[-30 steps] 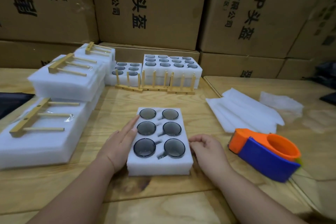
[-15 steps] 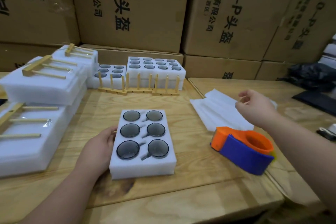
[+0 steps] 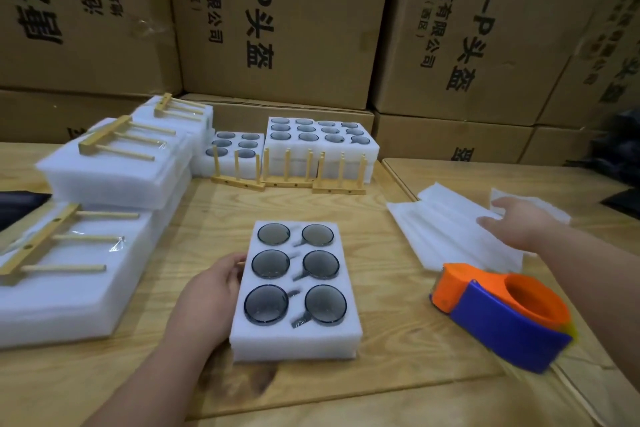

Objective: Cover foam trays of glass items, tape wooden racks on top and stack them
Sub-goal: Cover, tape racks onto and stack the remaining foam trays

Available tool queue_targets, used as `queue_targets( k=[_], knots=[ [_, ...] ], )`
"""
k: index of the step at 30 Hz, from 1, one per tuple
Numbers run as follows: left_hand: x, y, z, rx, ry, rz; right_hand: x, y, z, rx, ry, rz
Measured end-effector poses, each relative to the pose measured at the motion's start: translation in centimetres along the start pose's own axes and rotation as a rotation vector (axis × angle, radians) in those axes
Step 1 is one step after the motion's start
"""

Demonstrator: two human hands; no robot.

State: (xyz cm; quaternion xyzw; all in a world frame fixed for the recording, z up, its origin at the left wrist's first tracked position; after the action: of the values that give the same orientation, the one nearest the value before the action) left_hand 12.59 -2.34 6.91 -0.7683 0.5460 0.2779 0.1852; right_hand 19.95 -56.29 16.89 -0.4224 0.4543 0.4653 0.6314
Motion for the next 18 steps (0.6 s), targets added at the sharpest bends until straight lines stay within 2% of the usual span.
queue_targets(
  k=[6,10,15,18],
  knots=[
    [-0.1,0.3,-0.4,0.012,-0.028,-0.004,2.8,-1.0,1.1,0.011,0.002,0.158],
    [-0.1,0.3,-0.5,0.000,-0.013,0.000,2.2,-1.3,1.4,-0.041,0.173,0.106],
    [-0.2,0.7,-0.9,0.008,-0.002,0.008,1.7,-1.6,1.3,-0.093,0.220,0.108],
    [-0.4,0.8,-1.1,-0.012,-0.009,0.000,0.8,-1.6,1.5,-0.121,0.276,0.040]
  ],
)
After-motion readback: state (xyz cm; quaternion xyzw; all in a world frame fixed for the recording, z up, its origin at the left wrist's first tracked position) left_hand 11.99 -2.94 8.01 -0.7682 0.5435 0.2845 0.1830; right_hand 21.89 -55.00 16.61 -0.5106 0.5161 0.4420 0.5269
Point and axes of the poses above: each hand's wrist, its own y-axis away from the middle knuckle, its own x-axis out of the palm, z = x × y, the point moved 9 cm from there along -y, towards the middle knuckle, and after that the axes turned 13 degrees about -x, right-handed, at the moved point
